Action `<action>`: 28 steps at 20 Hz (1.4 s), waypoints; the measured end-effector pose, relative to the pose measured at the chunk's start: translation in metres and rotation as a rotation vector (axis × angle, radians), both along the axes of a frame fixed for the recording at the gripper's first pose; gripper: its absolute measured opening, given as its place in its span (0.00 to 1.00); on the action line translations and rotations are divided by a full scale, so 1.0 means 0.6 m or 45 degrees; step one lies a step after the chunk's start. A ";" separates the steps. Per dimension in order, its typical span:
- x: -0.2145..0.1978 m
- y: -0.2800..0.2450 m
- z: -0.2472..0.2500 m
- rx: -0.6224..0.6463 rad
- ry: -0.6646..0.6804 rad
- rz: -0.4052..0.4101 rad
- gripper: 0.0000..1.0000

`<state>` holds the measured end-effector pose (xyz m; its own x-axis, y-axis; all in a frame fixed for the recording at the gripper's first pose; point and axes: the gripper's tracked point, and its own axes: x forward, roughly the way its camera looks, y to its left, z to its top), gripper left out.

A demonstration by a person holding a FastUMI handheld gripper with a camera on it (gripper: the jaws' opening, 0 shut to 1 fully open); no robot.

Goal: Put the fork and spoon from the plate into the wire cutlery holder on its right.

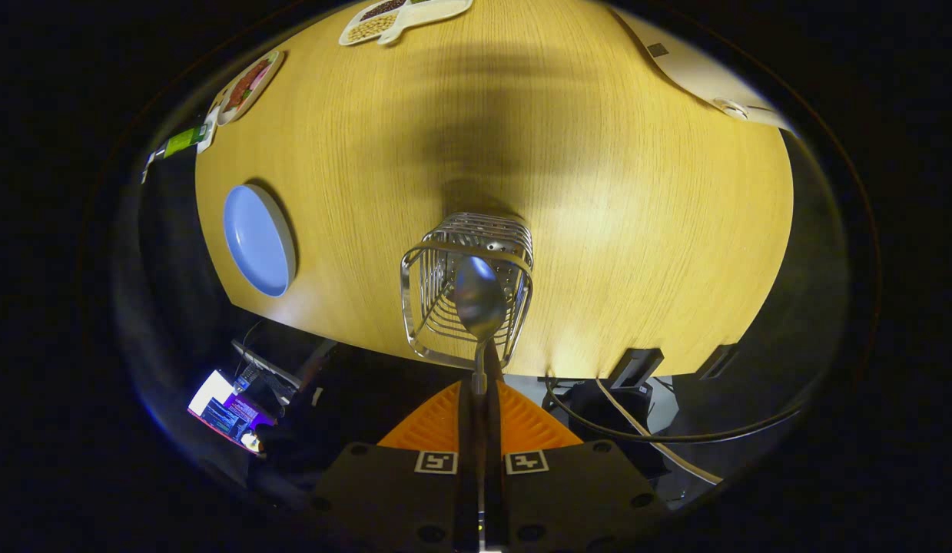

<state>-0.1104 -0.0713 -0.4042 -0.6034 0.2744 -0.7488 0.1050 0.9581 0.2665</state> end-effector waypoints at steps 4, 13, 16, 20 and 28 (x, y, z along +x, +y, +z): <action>0.007 0.020 -0.020 -0.007 0.052 -0.011 0.09; 0.060 0.025 -0.008 0.064 -0.288 -0.146 0.50; 0.073 0.023 0.016 0.097 -0.562 -0.196 0.71; 0.112 0.012 0.077 0.052 -1.007 -0.338 0.94; 0.161 -0.061 0.286 -0.100 -1.894 -0.408 0.99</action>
